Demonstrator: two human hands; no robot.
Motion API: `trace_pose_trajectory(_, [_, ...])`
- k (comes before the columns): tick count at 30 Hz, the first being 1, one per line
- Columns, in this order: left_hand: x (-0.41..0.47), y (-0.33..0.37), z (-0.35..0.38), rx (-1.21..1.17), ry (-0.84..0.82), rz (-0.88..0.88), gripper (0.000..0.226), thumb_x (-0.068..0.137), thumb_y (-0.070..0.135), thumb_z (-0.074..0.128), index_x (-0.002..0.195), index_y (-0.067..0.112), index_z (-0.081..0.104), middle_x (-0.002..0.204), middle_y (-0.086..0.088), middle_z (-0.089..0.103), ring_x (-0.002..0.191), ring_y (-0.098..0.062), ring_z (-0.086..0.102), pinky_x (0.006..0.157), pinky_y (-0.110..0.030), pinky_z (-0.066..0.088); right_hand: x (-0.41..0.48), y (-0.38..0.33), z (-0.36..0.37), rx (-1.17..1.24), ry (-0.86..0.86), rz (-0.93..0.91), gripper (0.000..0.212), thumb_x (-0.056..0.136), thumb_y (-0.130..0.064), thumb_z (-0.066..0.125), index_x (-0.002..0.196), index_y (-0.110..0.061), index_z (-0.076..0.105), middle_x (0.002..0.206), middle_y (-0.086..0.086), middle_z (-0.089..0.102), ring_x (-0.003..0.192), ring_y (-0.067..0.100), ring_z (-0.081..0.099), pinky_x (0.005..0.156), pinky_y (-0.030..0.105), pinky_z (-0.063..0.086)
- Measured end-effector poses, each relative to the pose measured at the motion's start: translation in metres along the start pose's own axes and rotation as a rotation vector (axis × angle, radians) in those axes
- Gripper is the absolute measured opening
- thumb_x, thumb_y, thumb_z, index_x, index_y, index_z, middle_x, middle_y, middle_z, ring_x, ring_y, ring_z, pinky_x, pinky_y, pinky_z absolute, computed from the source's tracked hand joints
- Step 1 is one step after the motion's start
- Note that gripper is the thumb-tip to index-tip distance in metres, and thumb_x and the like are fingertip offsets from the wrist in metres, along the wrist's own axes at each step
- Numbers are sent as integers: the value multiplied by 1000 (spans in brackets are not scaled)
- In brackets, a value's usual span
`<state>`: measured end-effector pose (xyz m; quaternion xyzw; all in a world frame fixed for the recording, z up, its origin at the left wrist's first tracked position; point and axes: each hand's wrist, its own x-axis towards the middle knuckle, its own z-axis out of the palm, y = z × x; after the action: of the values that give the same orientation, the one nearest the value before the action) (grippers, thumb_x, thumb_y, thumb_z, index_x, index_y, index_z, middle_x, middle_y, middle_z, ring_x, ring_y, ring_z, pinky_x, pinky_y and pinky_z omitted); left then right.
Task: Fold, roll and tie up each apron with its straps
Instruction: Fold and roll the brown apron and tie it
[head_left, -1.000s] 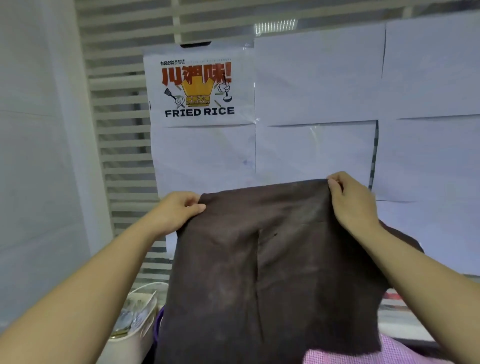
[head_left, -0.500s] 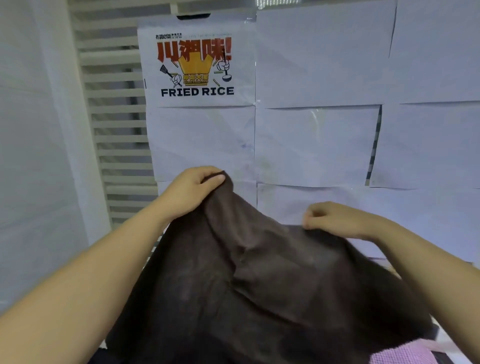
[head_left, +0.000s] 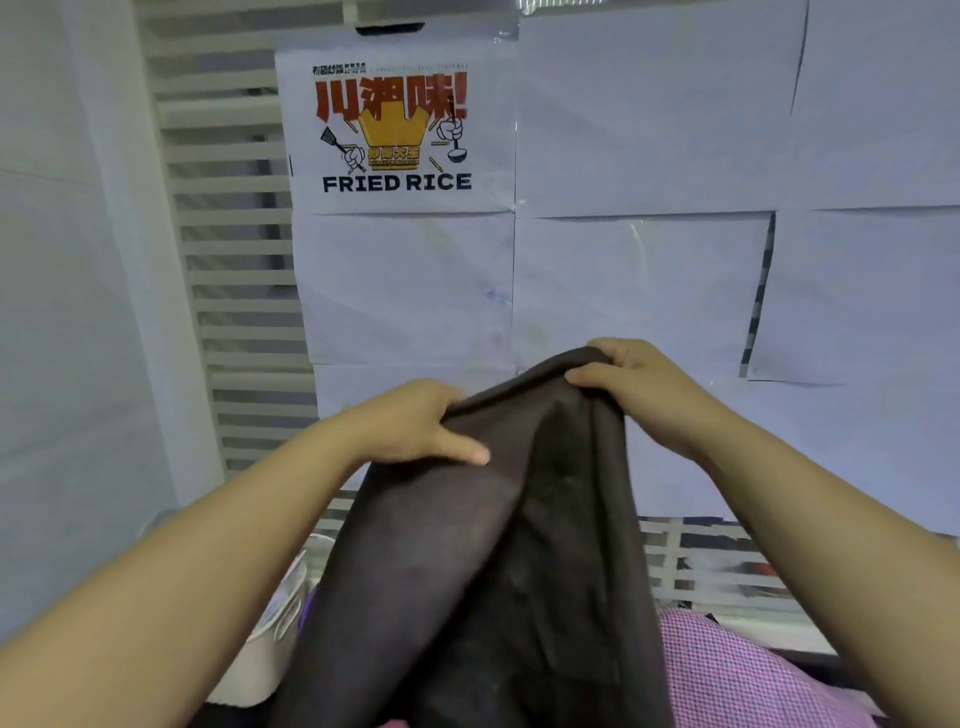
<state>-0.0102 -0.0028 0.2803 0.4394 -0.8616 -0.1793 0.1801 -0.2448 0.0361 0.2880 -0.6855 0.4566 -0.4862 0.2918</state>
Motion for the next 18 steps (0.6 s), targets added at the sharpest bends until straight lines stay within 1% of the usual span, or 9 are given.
trace_pose_trajectory(2, [-5,-30,8,93,-123,-147,22,80,28,76,99,19,69,94,6,72,82,-7,66,72,-14,50,0,3,-8,-28,142,-3,17,89,-9,57,74,-13,62,71,4,62,66,15,56,65,28,43])
trace_pose_trajectory(4, [-7,-53,7,225,-176,-289,26,82,27,72,105,14,69,103,-1,71,93,-17,66,83,-26,51,-5,6,-15,-58,130,10,18,89,-9,57,73,-14,64,70,4,64,66,16,57,63,26,45])
trace_pose_trajectory(6, [-3,-64,0,423,-188,-401,28,85,28,69,108,13,67,111,-5,67,100,-22,63,87,-30,49,-14,9,-21,-24,-51,97,19,89,-5,56,80,-14,71,76,5,70,69,17,63,62,23,52])
trace_pose_trajectory(8, [5,-67,-8,647,-136,-479,33,85,31,66,112,12,65,116,-8,64,106,-28,60,88,-32,48,-21,10,-25,12,-262,218,21,89,-3,55,88,-13,74,84,9,73,72,18,68,64,24,56])
trace_pose_trajectory(10, [20,-67,-9,757,-85,-519,36,86,28,61,117,9,62,121,-11,61,109,-31,58,91,-37,49,-27,14,-29,58,-354,284,24,87,-3,55,84,-16,76,83,10,73,69,18,69,61,23,57])
trace_pose_trajectory(12, [39,-62,-8,730,-22,-553,33,88,16,53,118,5,60,125,-15,58,112,-34,56,94,-40,48,-30,18,-36,111,-380,291,27,83,-4,56,74,-19,77,77,7,72,64,15,68,54,20,55])
trace_pose_trajectory(15, [64,-38,0,643,157,-557,27,83,-1,58,110,0,60,118,-18,58,109,-36,57,81,-38,47,-35,29,-50,96,-337,333,14,77,-4,65,74,-14,73,74,8,71,60,15,68,50,19,52])
trace_pose_trajectory(16, [71,-30,6,593,245,-504,28,83,-3,58,111,1,59,118,-19,58,109,-37,57,80,-38,45,-37,36,-56,80,-308,364,11,78,-4,66,73,-12,72,73,9,71,58,15,68,48,18,52])
trace_pose_trajectory(18, [78,-22,24,434,373,-295,32,86,-5,47,114,5,60,121,-19,55,111,-37,54,84,-37,43,-43,50,-65,35,-271,433,7,76,-8,69,70,-9,70,72,11,70,56,15,66,46,18,50])
